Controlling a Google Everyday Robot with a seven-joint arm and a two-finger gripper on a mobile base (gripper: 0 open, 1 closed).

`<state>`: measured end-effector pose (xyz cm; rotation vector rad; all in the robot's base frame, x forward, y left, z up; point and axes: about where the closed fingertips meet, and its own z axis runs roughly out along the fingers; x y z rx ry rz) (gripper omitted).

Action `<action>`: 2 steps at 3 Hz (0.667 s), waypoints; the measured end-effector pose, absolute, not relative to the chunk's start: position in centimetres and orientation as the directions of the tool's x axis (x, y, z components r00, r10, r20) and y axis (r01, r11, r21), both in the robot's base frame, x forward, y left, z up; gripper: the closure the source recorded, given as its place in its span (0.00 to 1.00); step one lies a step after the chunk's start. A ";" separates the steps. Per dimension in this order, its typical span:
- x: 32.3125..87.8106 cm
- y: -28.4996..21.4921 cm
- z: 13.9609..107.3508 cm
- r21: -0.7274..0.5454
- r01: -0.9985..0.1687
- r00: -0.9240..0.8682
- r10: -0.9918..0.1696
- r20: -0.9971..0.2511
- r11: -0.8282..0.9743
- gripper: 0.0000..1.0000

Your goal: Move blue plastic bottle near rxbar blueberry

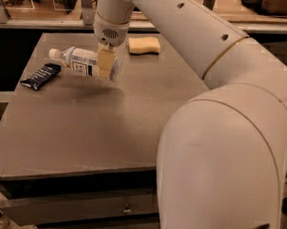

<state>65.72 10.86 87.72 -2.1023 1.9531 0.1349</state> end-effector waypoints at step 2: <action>66.0 11.4 87.3 -0.136 -0.989 0.091 -0.963 -0.253 -0.058 0.12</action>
Offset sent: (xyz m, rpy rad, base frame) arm 0.0010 0.0027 -0.0017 0.0018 -0.0019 0.0017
